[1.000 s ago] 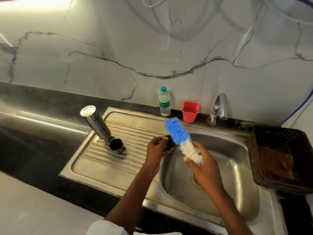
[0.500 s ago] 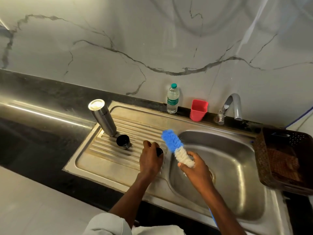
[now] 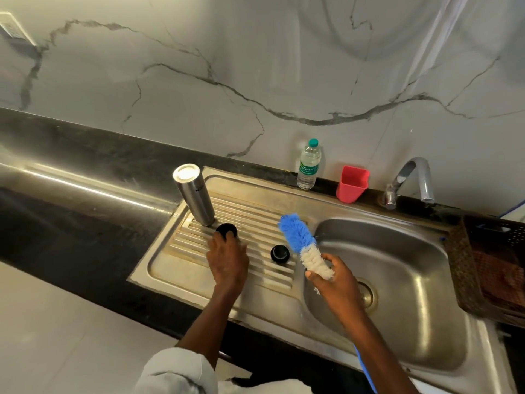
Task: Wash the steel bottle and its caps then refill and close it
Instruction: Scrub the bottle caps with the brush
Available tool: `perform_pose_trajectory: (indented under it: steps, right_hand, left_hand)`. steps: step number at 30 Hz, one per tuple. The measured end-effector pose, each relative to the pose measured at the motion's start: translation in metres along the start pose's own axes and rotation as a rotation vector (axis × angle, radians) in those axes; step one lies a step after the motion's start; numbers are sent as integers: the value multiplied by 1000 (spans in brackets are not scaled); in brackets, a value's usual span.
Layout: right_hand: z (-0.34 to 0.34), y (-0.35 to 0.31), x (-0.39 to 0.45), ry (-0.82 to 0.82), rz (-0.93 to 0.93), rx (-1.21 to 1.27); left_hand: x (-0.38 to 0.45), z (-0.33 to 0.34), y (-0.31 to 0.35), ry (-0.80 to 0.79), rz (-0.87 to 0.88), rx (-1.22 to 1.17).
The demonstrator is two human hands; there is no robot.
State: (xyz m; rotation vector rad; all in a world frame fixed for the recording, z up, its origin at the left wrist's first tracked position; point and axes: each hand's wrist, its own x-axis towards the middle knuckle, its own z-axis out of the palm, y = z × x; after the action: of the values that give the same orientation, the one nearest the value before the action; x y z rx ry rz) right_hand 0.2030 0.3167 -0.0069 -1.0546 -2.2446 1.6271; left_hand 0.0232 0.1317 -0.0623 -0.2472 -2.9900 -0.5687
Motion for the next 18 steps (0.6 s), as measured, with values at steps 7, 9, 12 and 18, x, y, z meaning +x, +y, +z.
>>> perform_pose_trajectory:
  steps: [7, 9, 12, 18]
  right_hand:
    - [17, -13, -10, -31, -31, -12]
    - [20, -17, -12, -39, -38, -4]
    - [23, -22, -12, -50, -35, 16]
    - [30, -29, -9, -59, -43, 15]
  left_hand:
    - [17, 1, -23, -71, -213, -568]
    - [26, 1, -17, -175, -448, -926]
    - [35, 0, -13, -311, -767, -1386]
    - [49, 10, -25, -357, -611, -1029]
